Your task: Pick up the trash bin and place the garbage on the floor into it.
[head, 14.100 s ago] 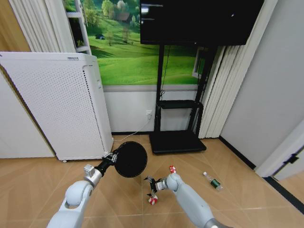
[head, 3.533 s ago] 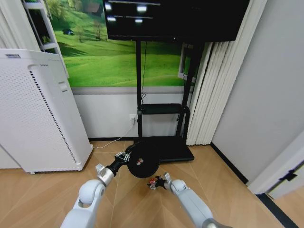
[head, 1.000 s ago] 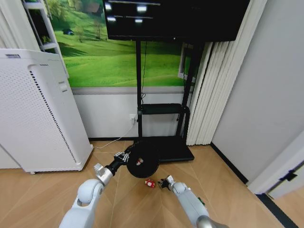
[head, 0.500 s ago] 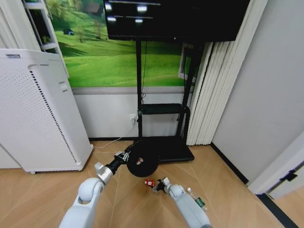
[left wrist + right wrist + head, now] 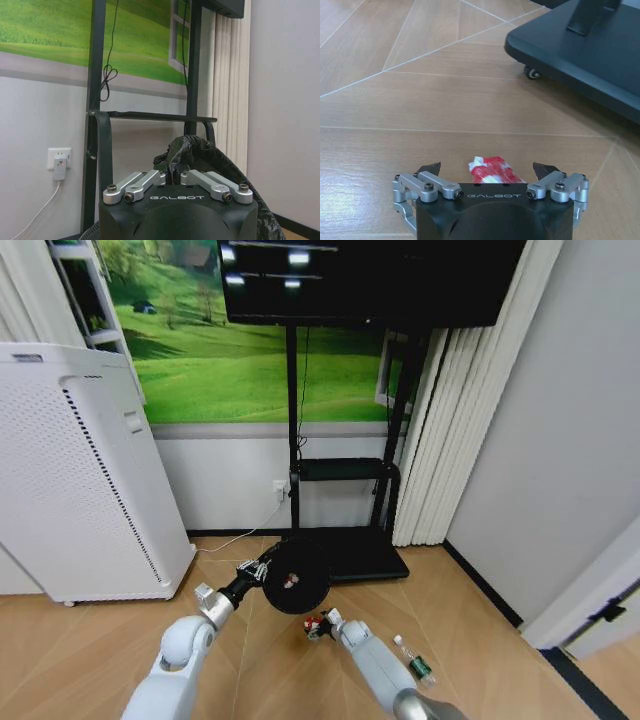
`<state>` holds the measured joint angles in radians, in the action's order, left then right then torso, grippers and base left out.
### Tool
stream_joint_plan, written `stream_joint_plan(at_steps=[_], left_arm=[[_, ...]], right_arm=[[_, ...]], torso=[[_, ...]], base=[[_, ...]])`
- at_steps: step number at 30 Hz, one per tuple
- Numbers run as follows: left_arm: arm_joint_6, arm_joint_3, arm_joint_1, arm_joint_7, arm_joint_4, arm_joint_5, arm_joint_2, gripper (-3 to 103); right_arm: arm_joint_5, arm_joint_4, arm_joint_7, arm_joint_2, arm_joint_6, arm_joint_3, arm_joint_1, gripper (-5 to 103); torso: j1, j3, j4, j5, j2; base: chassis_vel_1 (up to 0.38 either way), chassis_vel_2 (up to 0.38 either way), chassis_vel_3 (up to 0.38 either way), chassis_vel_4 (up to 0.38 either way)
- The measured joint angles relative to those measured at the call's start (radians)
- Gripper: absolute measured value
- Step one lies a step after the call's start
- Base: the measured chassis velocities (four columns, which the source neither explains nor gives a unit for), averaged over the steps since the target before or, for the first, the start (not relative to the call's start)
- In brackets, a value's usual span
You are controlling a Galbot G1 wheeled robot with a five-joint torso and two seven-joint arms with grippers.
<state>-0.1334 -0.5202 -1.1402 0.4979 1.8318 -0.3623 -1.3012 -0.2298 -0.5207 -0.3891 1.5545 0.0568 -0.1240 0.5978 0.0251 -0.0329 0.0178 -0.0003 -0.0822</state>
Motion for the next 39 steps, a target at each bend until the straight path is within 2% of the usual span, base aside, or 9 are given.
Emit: stream_joint_plan(at_steps=[7, 25, 28, 29, 31, 33, 34, 36, 39], left_arm=[[0.000, 0.005, 0.009, 0.000, -0.009, 0.001, -0.007, 7], [-0.001, 0.009, 0.011, -0.004, 0.008, -0.002, -0.009, 7], [-0.001, 0.008, 0.012, -0.004, 0.008, -0.004, -0.004, 7], [-0.002, 0.007, 0.012, -0.003, 0.008, -0.007, -0.003, 7], [-0.002, 0.006, 0.012, -0.003, 0.008, -0.008, -0.001, 7], [-0.002, 0.001, 0.012, 0.000, 0.008, -0.013, 0.002, 7], [-0.002, 0.001, 0.012, 0.000, 0.008, -0.013, 0.002, 7], [-0.001, -0.005, 0.009, 0.005, 0.008, -0.015, 0.002, 7], [0.000, -0.009, 0.006, 0.009, 0.008, -0.016, 0.001, 7]], right_arm=[[-0.078, 0.084, 0.017, 0.033, -0.023, -0.055, -0.031, 100], [-0.080, 0.090, 0.078, 0.012, 0.009, -0.056, -0.022, 100], [-0.086, 0.090, 0.088, 0.019, 0.009, -0.056, -0.019, 103], [-0.088, 0.090, 0.094, 0.023, 0.009, -0.055, -0.017, 97], [-0.090, 0.090, 0.097, 0.026, 0.009, -0.054, -0.016, 97], [-0.094, 0.090, 0.102, 0.028, 0.010, -0.050, -0.015, 88], [-0.094, 0.090, 0.102, 0.028, 0.010, -0.050, -0.015, 88], [-0.095, 0.090, 0.104, 0.026, 0.012, -0.044, -0.015, 77], [-0.095, 0.095, 0.105, 0.024, 0.014, -0.039, -0.015, 66]], torso=[[0.000, 0.000, 0.0001, 0.0003, 0.000], [0.000, 0.000, 0.0000, 0.0002, 0.000], [0.000, 0.000, 0.0000, 0.0003, 0.000], [0.000, 0.000, 0.0000, 0.0002, 0.000], [0.000, 0.000, -0.0001, 0.0003, 0.000], [0.000, 0.000, -0.0001, 0.0003, 0.000], [0.000, 0.000, -0.0001, 0.0003, 0.000], [0.000, 0.000, -0.0001, 0.0003, 0.000], [0.000, 0.000, 0.0000, 0.0002, 0.000]], base=[[0.000, 0.000, 0.000, 0.000], [0.000, 0.000, 0.000, 0.000], [0.000, 0.000, 0.000, 0.000], [0.000, 0.000, 0.000, 0.000], [0.000, 0.000, 0.000, 0.000], [0.000, 0.000, 0.000, 0.000], [0.000, 0.000, 0.000, 0.000], [0.000, 0.000, 0.000, 0.000], [0.000, 0.000, 0.000, 0.000]])
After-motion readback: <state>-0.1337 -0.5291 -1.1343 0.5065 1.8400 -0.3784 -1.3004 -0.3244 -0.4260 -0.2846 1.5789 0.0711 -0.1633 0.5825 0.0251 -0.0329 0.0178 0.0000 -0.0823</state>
